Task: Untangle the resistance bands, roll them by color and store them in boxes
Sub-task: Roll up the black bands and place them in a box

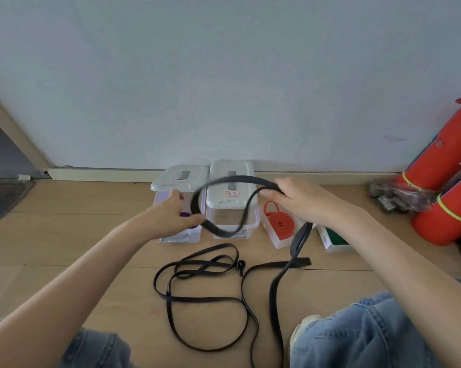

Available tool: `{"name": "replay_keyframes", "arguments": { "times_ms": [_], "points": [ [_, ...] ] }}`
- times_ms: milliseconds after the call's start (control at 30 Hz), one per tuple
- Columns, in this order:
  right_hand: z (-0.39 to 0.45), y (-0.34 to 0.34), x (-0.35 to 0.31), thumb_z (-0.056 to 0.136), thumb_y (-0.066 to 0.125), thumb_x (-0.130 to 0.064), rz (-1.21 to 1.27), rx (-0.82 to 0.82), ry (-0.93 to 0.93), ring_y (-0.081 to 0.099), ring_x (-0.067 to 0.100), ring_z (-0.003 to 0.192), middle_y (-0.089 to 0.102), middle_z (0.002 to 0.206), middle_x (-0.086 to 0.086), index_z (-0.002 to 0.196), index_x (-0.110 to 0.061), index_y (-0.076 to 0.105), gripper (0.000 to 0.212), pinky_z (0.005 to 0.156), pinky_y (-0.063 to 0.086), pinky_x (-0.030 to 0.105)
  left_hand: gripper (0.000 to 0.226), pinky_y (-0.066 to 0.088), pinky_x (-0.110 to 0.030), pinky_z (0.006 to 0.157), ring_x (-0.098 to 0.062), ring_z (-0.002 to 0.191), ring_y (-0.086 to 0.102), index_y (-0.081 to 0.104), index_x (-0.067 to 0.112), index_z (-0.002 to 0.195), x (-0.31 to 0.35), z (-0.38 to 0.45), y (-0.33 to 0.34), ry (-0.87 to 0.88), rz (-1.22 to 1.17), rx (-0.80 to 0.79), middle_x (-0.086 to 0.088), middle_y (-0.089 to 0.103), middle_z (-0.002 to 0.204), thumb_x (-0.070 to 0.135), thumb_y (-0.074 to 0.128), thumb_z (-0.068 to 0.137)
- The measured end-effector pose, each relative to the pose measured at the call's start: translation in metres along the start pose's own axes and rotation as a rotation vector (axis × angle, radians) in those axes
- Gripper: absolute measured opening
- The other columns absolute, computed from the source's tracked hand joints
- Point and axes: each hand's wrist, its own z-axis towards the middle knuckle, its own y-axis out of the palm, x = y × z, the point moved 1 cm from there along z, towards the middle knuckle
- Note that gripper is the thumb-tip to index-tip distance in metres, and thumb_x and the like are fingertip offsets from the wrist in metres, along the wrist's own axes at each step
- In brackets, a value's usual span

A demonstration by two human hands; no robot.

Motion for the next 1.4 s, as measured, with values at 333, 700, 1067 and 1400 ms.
{"name": "replay_keyframes", "arguments": {
  "times_ms": [333,700,1067,1400],
  "points": [
    [-0.008,-0.001,-0.036,0.094,0.042,-0.045,0.045,-0.012,-0.199,0.051,0.012,0.059,0.053,0.067,-0.005,0.087,-0.017,0.055,0.032,0.052,0.036,0.021,0.012,0.045,-0.013,0.073,0.002,0.076,0.064,0.06,0.03,0.081,0.029,0.001,0.05,0.448,-0.38,-0.058,0.017,0.07,0.077,0.025,0.07,0.079],
    [-0.004,0.022,0.007,0.097,0.04,-0.04,0.126,-0.211,-0.029,0.044,0.007,0.053,0.046,0.064,-0.006,0.086,-0.025,0.045,0.019,0.057,0.043,0.02,0.035,0.021,-0.012,0.035,-0.004,0.043,0.019,0.053,0.022,0.065,0.031,-0.024,-0.028,0.379,-0.845,-0.075,0.011,0.023,0.055,0.051,0.058,0.082],
    [-0.003,0.029,-0.045,0.081,0.069,-0.019,0.78,0.028,-0.205,0.062,-0.001,0.073,0.065,0.078,-0.006,0.105,-0.038,0.044,0.039,0.07,0.049,0.014,0.035,0.023,-0.015,0.036,-0.005,0.038,0.028,0.049,0.018,0.063,0.042,-0.017,0.005,0.213,-0.573,-0.025,0.012,0.036,0.046,0.035,0.048,0.094],
    [-0.01,0.009,-0.044,0.084,0.065,-0.031,0.359,0.129,-0.351,0.044,0.005,0.053,0.051,0.059,-0.008,0.09,-0.034,0.056,0.012,0.053,0.034,0.012,0.012,0.037,-0.016,0.045,-0.009,0.047,0.047,0.052,0.01,0.086,0.041,-0.015,0.001,0.115,-0.813,-0.239,-0.003,0.06,0.057,0.012,0.044,0.095]
  ]
}}
